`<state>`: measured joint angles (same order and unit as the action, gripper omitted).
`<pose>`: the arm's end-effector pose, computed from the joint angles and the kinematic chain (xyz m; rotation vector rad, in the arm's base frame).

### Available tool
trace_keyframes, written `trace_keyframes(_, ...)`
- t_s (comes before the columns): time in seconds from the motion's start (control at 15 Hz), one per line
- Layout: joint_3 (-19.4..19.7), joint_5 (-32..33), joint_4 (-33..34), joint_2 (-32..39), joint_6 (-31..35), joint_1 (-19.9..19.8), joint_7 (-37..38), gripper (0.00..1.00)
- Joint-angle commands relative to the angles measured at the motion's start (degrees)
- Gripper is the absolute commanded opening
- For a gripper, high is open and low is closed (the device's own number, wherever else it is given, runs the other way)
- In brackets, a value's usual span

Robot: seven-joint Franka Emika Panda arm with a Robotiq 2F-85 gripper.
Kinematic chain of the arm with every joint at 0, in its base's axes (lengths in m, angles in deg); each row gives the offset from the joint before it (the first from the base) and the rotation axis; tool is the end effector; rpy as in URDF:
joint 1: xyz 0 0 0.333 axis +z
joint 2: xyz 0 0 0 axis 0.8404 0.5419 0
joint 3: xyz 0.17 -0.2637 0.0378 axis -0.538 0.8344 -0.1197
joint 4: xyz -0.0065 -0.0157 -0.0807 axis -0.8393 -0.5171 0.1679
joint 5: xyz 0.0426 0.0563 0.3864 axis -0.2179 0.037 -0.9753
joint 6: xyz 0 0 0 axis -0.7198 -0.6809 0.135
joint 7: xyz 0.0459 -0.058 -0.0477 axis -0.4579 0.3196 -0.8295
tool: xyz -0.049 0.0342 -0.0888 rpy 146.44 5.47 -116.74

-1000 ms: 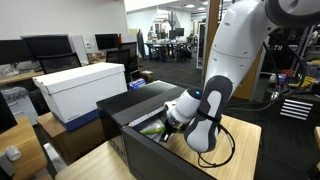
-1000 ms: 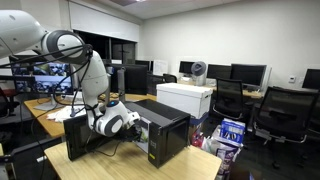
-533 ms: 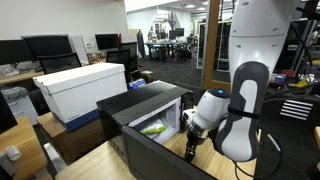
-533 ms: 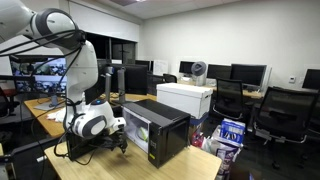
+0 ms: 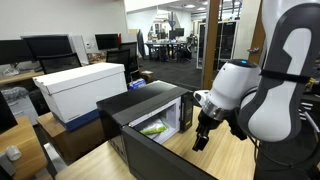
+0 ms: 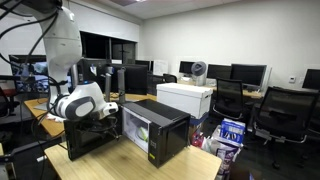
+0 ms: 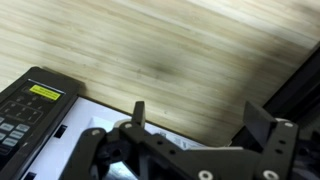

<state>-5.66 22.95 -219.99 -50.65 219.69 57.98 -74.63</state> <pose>0.4524 -0.0075 0.1016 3.0220 0.4619 0.4975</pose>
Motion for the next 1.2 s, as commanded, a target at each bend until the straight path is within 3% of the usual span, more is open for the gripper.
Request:
trace_keyframes(0.0,3.32,-3.90,-7.50,-11.82,-3.00,4.51,-0.67,1.00)
trace_keyframes(0.27,7.38,-8.59,-11.41,-19.36,-2.76,10.69,-1.94,1.00)
trace_keyframes(0.53,16.09,-14.65,-13.95,-22.09,-1.59,23.00,-4.21,1.00)
trace_keyframes(0.73,20.27,-18.95,-15.75,-22.60,-0.40,31.14,-5.86,1.00)
trace_keyframes(1.0,20.44,-19.98,-13.55,-21.73,0.40,37.11,-6.10,1.00)
trace_keyframes(1.07,22.44,-21.01,-17.52,-23.89,3.25,40.54,-7.37,1.00)
trace_keyframes(1.13,21.85,-22.02,-14.02,-21.47,2.62,42.14,-7.57,1.00)
